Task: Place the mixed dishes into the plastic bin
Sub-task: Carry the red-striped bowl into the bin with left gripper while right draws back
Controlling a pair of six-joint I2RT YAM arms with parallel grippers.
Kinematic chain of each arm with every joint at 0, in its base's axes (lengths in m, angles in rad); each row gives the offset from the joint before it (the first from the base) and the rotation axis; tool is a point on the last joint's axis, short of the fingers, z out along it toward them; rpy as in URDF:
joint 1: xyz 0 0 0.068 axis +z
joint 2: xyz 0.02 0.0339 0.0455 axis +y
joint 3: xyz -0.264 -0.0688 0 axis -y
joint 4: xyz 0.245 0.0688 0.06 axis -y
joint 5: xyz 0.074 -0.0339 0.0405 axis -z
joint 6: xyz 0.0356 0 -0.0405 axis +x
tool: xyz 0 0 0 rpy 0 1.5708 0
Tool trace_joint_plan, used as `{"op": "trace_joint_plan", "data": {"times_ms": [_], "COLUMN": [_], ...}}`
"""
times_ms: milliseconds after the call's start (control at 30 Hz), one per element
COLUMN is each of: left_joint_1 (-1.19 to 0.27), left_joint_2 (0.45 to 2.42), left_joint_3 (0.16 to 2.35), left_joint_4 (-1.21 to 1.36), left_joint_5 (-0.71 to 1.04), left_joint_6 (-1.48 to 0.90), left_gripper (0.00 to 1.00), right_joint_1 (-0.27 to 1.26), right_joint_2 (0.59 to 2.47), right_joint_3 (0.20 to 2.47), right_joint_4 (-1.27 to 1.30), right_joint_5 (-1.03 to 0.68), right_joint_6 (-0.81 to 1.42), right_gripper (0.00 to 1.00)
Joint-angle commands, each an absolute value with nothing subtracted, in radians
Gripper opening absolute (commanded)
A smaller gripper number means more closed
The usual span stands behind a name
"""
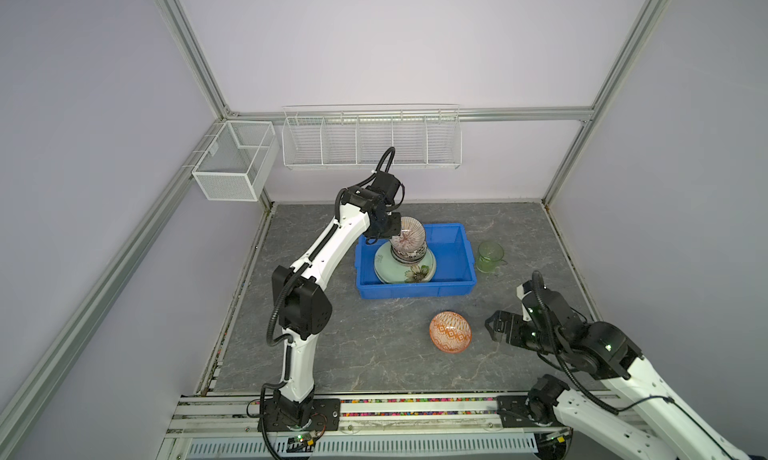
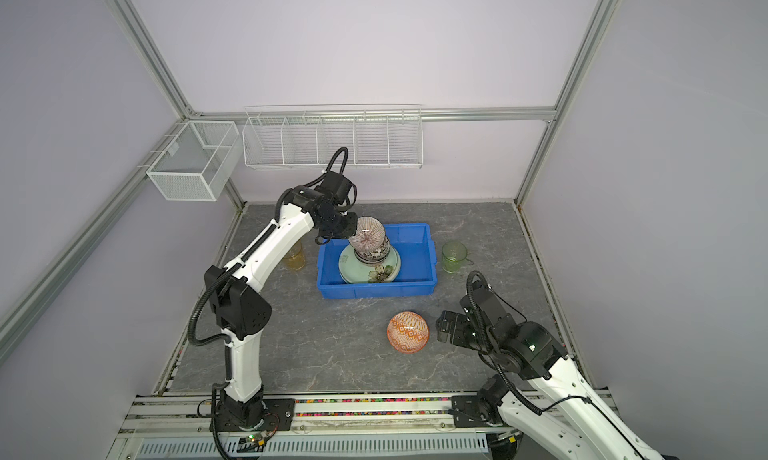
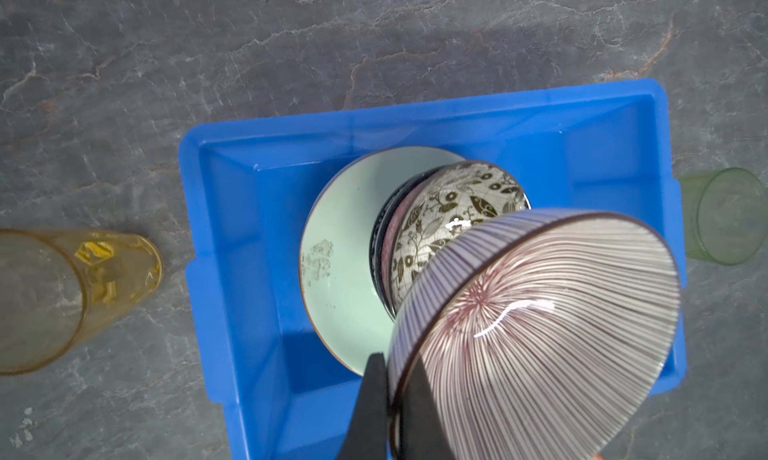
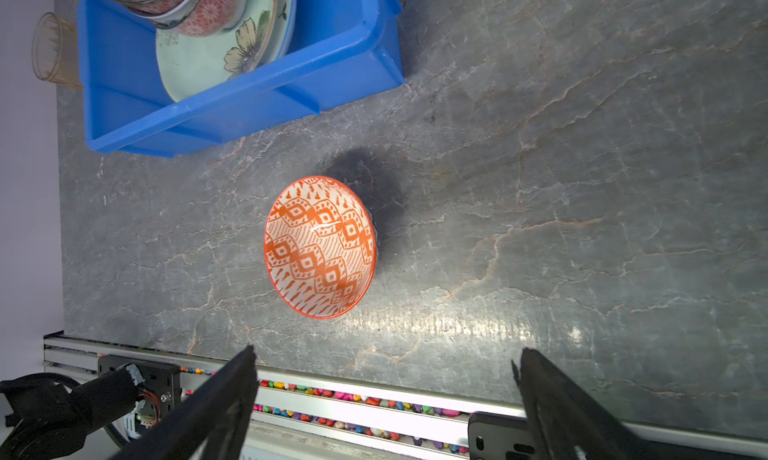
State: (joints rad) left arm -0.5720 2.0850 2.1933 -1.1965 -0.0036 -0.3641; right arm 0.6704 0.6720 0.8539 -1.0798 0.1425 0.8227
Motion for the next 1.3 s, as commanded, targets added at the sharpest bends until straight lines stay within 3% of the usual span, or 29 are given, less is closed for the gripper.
{"op": "trace_joint_plan", "data": {"times_ms": [0,233,1267], "left_joint_1": [-0.571,-0.571,-0.571], "left_joint_2": [2.125,2.197,2.261], "left_joint_3": [2.282,2.362,2.283], "left_joint_4": [-1.249,-1.282,-1.217], "left_joint_5": [-0.002,0.015,0.041], "left_joint_6": [-0.332,-0.327,-0.333], "left_gripper": [0.00,0.00,0.00], "right_joint_1": [0.680,0.680,0.680], "right_joint_2": [0.657,0.630,0.598], "right_joint_3": [0.832,0.819,0.802], "right_joint_4": [-1.105,-1.136,-1.174], "right_joint_5": [0.159,0.177,0.188], "right_joint_6": [0.868,0.879,0.887], "right_gripper": [1.00,1.00,1.00]}}
